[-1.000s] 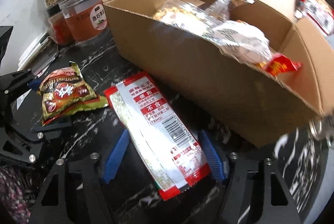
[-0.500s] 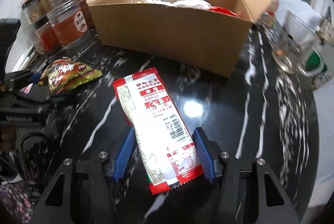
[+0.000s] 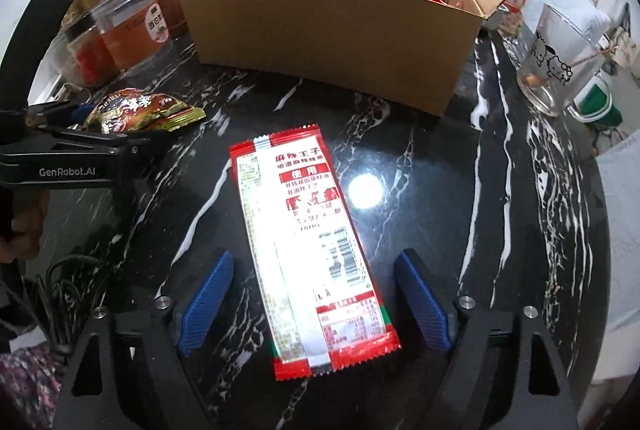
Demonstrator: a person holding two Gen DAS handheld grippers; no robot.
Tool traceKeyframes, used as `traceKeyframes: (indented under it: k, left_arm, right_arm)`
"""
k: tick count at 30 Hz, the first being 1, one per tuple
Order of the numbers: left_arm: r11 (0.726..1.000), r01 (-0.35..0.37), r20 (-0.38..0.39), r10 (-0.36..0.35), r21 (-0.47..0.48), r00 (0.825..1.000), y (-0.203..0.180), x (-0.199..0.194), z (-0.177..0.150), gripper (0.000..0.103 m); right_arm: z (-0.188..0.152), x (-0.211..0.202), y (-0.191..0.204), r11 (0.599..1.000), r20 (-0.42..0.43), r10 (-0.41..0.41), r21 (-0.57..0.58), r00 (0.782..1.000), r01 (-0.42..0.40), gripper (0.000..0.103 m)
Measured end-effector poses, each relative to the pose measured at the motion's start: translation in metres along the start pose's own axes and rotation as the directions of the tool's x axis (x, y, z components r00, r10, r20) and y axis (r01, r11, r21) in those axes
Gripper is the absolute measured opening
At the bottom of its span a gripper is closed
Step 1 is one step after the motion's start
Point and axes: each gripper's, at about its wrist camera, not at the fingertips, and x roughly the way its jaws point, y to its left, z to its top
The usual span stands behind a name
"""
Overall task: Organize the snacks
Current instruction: 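Grasp the red-white strip packet with the right gripper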
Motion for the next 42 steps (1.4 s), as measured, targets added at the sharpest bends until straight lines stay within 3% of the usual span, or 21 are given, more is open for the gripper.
traceKeyframes:
  k: [18,21,23,29,42]
  left_arm:
    - [1.000,0.007,0.053,-0.008,0.019,0.999,0.004,-0.010,-0.018,0.087]
    - [1.000,0.012,0.074,-0.014,0.027,0.997,0.004,-0.016,-0.023,0.072]
    - [0.999,0.018,0.079,-0.021,0.033,0.997,0.003,-0.018,-0.025,0.067]
    - [0.998,0.061,0.085,-0.063,0.029,0.994,0.004,-0.029,-0.037,0.063]
    - [0.992,0.126,0.065,-0.127,0.027,0.990,0.004,-0.060,-0.078,0.063]
  right_arm:
    - [-0.001,0.003,0.002,0.999,0.074,-0.040,0.039,0.997,0.037,0.086]
    - [-0.003,0.000,0.002,0.997,0.079,-0.057,0.054,0.995,0.052,0.078]
    - [-0.005,-0.004,0.003,0.997,0.099,-0.065,0.057,0.993,0.060,0.055]
    - [-0.011,-0.010,0.003,0.996,0.111,-0.066,0.071,0.992,0.058,0.048]
    - [-0.037,-0.033,0.002,0.980,0.167,-0.015,0.199,0.986,-0.018,0.047]
